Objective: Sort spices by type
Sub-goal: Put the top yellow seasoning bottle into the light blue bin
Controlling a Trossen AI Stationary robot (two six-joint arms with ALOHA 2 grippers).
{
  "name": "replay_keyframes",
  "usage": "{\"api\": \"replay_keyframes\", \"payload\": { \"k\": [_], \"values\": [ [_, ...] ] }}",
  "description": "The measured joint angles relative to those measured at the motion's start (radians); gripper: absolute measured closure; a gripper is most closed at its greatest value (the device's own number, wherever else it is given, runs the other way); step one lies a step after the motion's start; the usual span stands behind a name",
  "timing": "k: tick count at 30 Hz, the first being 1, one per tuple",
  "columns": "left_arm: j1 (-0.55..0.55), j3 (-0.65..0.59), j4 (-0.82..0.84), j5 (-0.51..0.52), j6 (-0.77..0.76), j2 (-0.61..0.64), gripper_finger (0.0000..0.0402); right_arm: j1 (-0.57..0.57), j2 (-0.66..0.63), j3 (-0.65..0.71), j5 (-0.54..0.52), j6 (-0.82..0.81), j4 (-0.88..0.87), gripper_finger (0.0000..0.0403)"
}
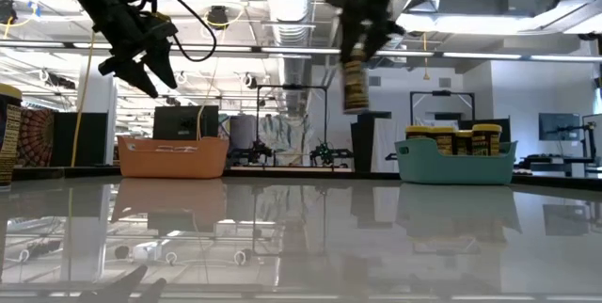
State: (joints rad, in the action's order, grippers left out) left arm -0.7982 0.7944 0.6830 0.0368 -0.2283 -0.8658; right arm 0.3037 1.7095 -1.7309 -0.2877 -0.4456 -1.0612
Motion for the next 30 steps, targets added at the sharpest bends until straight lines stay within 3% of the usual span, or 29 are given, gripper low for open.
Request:
{"api": "replay_keyframes", "payload": {
  "k": [6,12,17,30],
  "values": [
    [0.000,0.000,-0.001,0.000,0.034,0.000,0.0132,-0.038,-0.278,0.270,-0.152,-0.271,-0.031,0.0159],
    [0.000,0.000,-0.001,0.000,0.077,0.000,0.0132,-0.042,-0.449,0.452,-0.240,-0.482,-0.116,0.0159],
    [0.000,0.000,-0.001,0.000,0.043,0.000,0.0132,-0.062,-0.512,0.570,-0.337,-0.599,-0.139,0.0159],
    [0.000,0.000,-0.001,0.000,0.004,0.000,0.0132,0.030,-0.518,0.806,-0.399,-0.544,0.087,0.0158]
  ]
}}
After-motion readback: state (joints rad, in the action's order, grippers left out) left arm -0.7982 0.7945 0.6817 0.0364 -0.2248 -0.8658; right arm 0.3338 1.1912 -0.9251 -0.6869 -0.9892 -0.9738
